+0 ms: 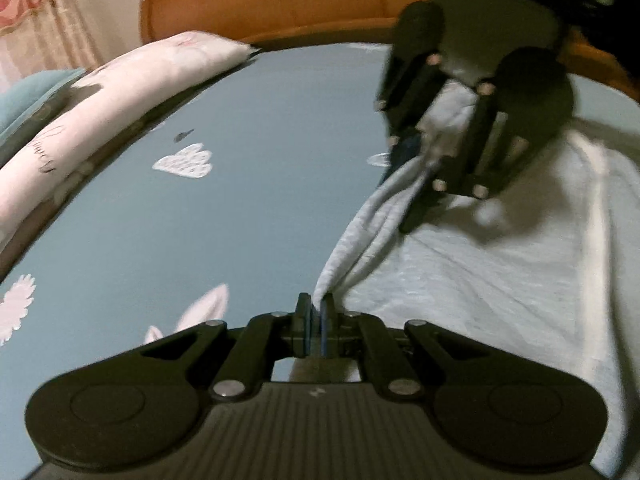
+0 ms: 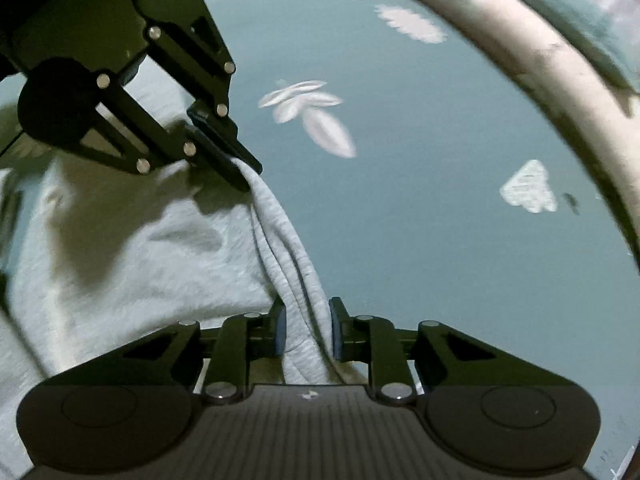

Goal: Fold clothes

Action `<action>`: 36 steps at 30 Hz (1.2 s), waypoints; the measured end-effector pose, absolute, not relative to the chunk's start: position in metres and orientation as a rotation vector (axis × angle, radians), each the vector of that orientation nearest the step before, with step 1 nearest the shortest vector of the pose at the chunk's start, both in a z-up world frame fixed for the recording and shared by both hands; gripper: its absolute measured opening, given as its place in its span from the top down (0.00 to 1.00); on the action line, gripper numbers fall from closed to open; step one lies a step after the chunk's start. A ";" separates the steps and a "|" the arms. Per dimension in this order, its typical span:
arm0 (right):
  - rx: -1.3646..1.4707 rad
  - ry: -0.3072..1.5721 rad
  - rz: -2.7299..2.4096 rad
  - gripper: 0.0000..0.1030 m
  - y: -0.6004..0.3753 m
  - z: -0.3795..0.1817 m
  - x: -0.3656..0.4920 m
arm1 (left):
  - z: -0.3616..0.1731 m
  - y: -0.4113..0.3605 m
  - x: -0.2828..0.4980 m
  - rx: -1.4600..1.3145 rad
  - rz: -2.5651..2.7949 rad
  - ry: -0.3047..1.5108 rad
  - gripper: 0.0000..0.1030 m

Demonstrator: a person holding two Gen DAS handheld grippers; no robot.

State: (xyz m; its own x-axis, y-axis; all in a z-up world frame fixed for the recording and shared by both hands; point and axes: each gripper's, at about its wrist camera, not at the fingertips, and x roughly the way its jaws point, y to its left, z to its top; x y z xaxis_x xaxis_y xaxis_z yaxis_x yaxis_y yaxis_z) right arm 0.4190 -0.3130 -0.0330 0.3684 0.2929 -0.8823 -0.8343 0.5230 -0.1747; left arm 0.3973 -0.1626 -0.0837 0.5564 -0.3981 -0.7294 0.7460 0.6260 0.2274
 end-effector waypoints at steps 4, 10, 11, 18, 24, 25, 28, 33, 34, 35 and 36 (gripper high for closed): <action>-0.700 0.896 0.745 0.77 -0.307 -0.043 0.434 | -0.092 -0.166 0.420 0.556 -0.652 0.702 0.98; -0.673 0.856 0.637 0.80 -0.304 -0.046 0.458 | -0.093 -0.174 0.449 0.567 -0.556 0.674 0.98; -0.658 0.848 0.616 0.80 -0.304 -0.046 0.465 | -0.093 -0.175 0.455 0.566 -0.542 0.669 0.98; -0.548 0.865 0.530 0.57 -0.319 -0.063 0.488 | -0.108 -0.166 0.466 0.499 -0.532 0.706 0.92; -0.443 0.821 0.488 0.40 -0.374 -0.022 0.459 | -0.083 -0.139 0.427 0.506 -0.555 0.661 0.81; -0.422 0.814 0.464 0.39 -0.389 -0.013 0.450 | -0.079 -0.133 0.416 0.495 -0.565 0.656 0.79; -0.356 0.813 0.385 0.35 -0.431 0.001 0.428 | -0.070 -0.117 0.384 0.472 -0.616 0.636 0.68; -0.196 0.846 0.266 0.31 -0.499 -0.020 0.409 | -0.074 -0.102 0.347 0.430 -0.647 0.675 0.67; -0.144 0.855 0.262 0.31 -0.507 -0.028 0.407 | -0.075 -0.100 0.341 0.425 -0.648 0.687 0.67; -0.092 0.863 0.258 0.31 -0.516 -0.036 0.406 | -0.076 -0.099 0.336 0.421 -0.646 0.698 0.67; -0.042 0.871 0.257 0.31 -0.524 -0.044 0.405 | -0.076 -0.098 0.334 0.421 -0.646 0.708 0.67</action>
